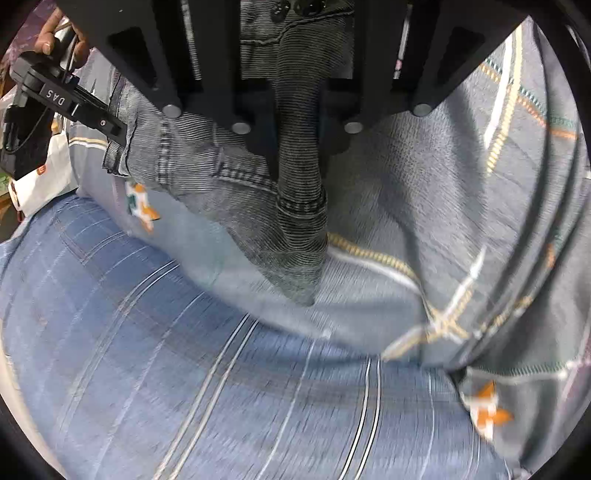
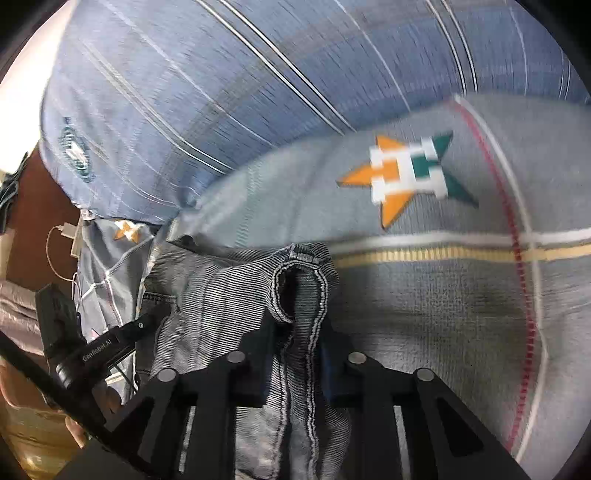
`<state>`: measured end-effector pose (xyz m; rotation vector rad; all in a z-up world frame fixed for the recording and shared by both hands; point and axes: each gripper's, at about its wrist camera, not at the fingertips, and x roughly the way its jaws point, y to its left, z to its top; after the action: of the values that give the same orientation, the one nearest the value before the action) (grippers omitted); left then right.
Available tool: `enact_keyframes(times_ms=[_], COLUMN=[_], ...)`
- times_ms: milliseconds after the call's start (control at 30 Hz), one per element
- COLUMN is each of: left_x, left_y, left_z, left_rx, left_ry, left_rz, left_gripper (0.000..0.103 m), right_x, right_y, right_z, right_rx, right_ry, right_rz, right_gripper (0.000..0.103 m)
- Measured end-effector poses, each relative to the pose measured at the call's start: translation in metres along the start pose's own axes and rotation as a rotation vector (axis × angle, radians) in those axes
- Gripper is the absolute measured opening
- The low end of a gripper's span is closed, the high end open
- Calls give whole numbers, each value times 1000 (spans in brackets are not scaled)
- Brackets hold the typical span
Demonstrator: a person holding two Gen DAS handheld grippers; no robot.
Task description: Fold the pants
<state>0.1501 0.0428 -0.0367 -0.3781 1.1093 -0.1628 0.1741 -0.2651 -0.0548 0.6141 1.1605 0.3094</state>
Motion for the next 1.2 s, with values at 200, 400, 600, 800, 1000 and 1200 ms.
enact_keyframes(times_ms=[200,400,600,800,1000,1200], left_x=[-31,19,-17,-68,-60,-54], left_y=[-18,-13,-10,-9,23,31], left_z=[-2,0,5,-19,-72,-77], left_rx=[73,82,33,63,5,-80], left_ry=[-132,1,14,73,61,59], left_rz=[-4,196,160,110,39,-15], left_gripper=[14,40,50,67,66,65], right_x=[-38,0,-30,-58,-54,-34], right_y=[26,6,8,17,8,-18], right_z=[-2,5,0,-56,-97,-90], right_rx=[-88,-51,39,5,12,136], right_ry=[-141,-90,-56,11,15,27], right_rz=[16,-95,-142,-86,-54,9], right_gripper=[20,44,68,68,68,68])
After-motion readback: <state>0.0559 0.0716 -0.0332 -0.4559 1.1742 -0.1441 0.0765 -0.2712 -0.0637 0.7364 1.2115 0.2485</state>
